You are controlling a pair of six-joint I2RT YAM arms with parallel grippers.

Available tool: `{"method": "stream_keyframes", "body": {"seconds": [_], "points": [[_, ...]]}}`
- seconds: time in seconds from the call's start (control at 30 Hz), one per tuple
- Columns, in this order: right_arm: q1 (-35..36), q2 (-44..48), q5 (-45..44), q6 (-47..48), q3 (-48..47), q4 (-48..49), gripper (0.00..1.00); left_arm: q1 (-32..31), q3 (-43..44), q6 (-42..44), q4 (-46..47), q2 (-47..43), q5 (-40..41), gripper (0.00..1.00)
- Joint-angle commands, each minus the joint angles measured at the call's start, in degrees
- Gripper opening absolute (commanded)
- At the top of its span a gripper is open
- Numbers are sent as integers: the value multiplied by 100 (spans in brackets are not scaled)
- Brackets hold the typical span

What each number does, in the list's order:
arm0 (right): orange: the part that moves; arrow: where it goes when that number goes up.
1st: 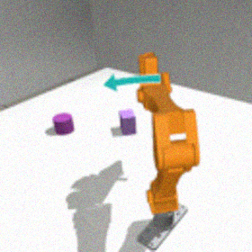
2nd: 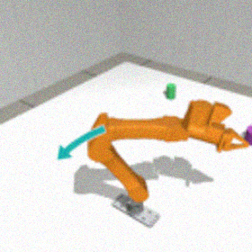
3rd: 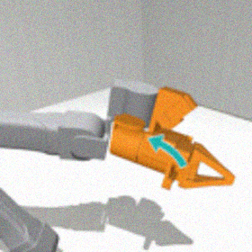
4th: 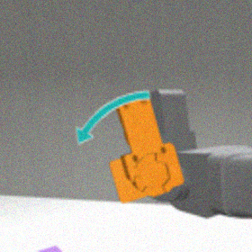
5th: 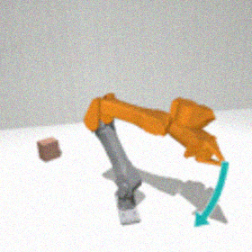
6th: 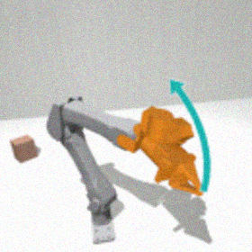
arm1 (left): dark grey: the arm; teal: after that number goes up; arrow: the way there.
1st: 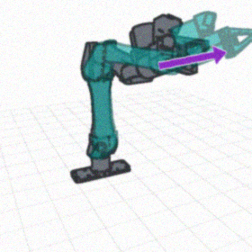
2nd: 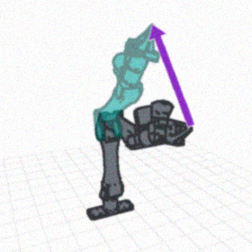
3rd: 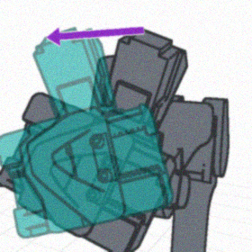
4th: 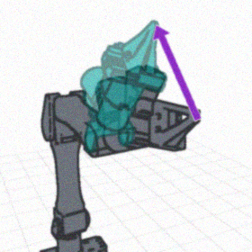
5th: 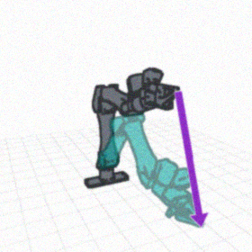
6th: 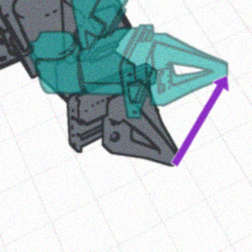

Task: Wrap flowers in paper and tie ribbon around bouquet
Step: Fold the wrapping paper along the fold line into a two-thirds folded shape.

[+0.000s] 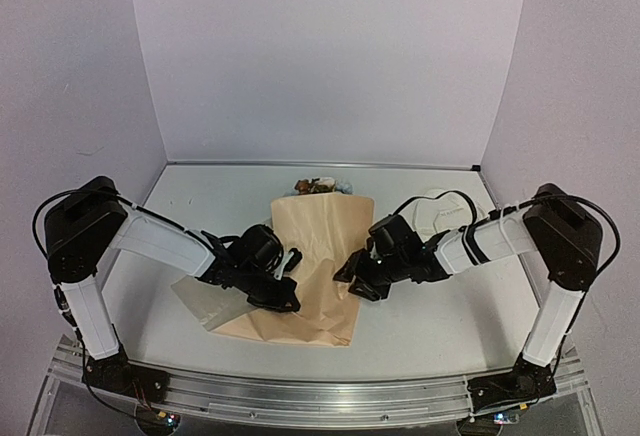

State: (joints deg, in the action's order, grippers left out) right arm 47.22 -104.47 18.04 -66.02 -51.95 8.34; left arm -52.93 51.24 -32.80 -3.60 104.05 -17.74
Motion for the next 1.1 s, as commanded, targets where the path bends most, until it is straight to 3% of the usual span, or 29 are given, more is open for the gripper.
{"method": "stream_keyframes", "body": {"seconds": [0.0, 0.4, 1.07], "points": [[-161, -303, -125, -20, -286, 150, 48, 36, -33, 141, -673, 98, 301, 0], [-898, -537, -164, 115, -388, 150, 47, 71, -44, 177, -796, 27, 332, 0], [-2036, -1860, -33, -275, -2499, -203, 48, 97, -9, 318, -1065, -85, 307, 0]]}}
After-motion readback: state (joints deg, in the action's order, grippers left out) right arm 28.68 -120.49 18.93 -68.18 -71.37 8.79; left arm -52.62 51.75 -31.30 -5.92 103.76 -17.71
